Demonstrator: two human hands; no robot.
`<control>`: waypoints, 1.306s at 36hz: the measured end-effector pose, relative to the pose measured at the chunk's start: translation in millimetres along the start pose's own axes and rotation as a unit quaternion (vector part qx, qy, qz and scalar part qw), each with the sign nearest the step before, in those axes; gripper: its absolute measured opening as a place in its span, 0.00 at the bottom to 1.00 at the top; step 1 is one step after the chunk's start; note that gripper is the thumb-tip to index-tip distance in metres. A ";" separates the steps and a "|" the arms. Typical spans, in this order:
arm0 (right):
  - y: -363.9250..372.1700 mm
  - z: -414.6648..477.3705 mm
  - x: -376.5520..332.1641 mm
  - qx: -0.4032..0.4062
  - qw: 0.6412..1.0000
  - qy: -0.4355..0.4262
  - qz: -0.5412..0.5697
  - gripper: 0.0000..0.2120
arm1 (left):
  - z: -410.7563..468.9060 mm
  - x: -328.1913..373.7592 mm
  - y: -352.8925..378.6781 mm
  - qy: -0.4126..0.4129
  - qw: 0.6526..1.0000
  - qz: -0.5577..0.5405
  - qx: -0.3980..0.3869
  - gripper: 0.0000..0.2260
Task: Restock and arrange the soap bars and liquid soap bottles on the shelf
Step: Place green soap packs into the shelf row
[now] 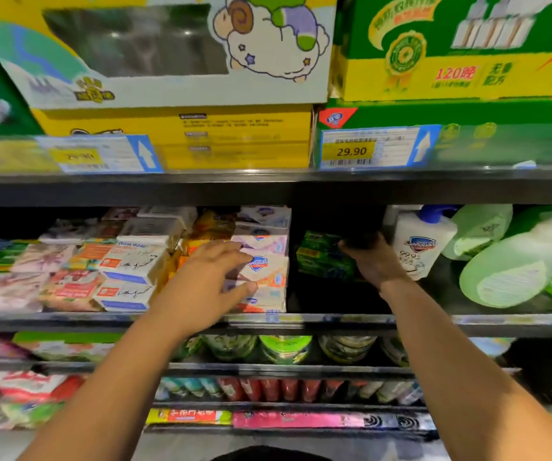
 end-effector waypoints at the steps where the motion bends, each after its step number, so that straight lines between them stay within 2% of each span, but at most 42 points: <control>1: 2.3 1.8 -3.7 -0.002 0.999 -0.008 -0.036 0.30 | -2.7 -2.7 0.9 -0.002 1.000 0.004 -0.001 0.29; 5: 24.3 3.0 -22.3 -0.049 0.982 -0.041 -0.176 0.21 | -11.1 -14.1 2.1 -0.012 1.000 0.007 0.004 0.30; 8: 41.4 4.1 -28.9 -0.086 0.978 -0.046 -0.183 0.25 | -16.4 -21.8 -2.5 -0.015 1.000 -0.006 0.015 0.27; 10: 40.0 2.2 -33.0 -0.061 0.987 -0.027 -0.149 0.28 | -20.5 -29.4 -8.7 -0.004 0.999 -0.019 0.029 0.24; 12: 31.3 -3.5 -40.4 -0.026 0.989 -0.030 -0.146 0.27 | -25.8 -38.0 -18.4 0.012 0.997 -0.038 0.063 0.20; 16: 26.9 -26.0 -77.6 0.054 0.965 -0.132 -0.222 0.33 | -35.6 -71.2 -47.8 0.027 0.987 -0.048 0.151 0.11; 17: 34.4 -31.1 -87.9 0.054 0.959 -0.158 -0.231 0.31 | -38.8 -83.8 -56.6 0.021 0.984 -0.042 0.173 0.10; 20: 76.8 -50.7 -120.0 0.007 0.920 -0.234 -0.313 0.16 | -54.2 -138.0 -80.5 -0.042 0.973 -0.053 0.221 0.09; 22: 113.2 -61.1 -141.1 -0.020 0.893 -0.290 -0.344 0.16 | -68.0 -180.4 -91.7 -0.100 0.965 -0.051 0.237 0.11; 23: 132.4 -66.4 -153.8 -0.041 0.889 -0.299 -0.345 0.17 | -74.9 -199.7 -96.2 -0.124 0.963 -0.040 0.235 0.13; 26: 196.2 -72.2 -185.3 -0.153 0.887 -0.248 -0.358 0.22 | -93.3 -254.1 -111.2 -0.161 0.959 -0.023 0.233 0.14; 28: 243.9 -78.4 -208.4 -0.214 0.868 -0.253 -0.370 0.19 | -103.5 -291.6 -122.3 -0.191 0.952 -0.023 0.238 0.12; 30: 290.9 -83.9 -231.7 -0.252 0.875 -0.260 -0.322 0.17 | -109.5 -328.7 -130.5 -0.230 0.945 -0.016 0.230 0.12; 32: 339.9 -85.8 -251.6 -0.278 0.879 -0.285 -0.262 0.15 | -109.9 -365.4 -133.3 -0.253 0.945 -0.016 0.208 0.17; 35: 407.2 -82.4 -282.6 -0.307 0.853 -0.335 -0.255 0.11 | -100.9 -411.3 -128.4 -0.266 0.951 0.004 0.155 0.27; 38: 464.4 -69.7 -308.2 -0.331 0.840 -0.327 -0.277 0.14 | -91.2 -434.0 -126.5 -0.315 0.943 0.011 0.111 0.27; 43: 524.7 -30.0 -313.6 -0.287 0.829 -0.307 -0.369 0.28 | -82.2 -443.0 -112.5 -0.356 0.930 -0.055 0.074 0.24; 47: 553.5 -12.2 -305.8 -0.301 0.823 -0.286 -0.388 0.33 | -74.9 -454.9 -107.2 -0.377 0.917 -0.106 0.070 0.31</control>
Point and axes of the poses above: each hand's wrist, its own z-axis towards the middle knuckle, its own y-axis out of the palm, x = y × z, the point moved 4 cm from there along z, towards the middle knuckle, and after that the axes turned 12 degrees about -y, right-handed, at the moved point
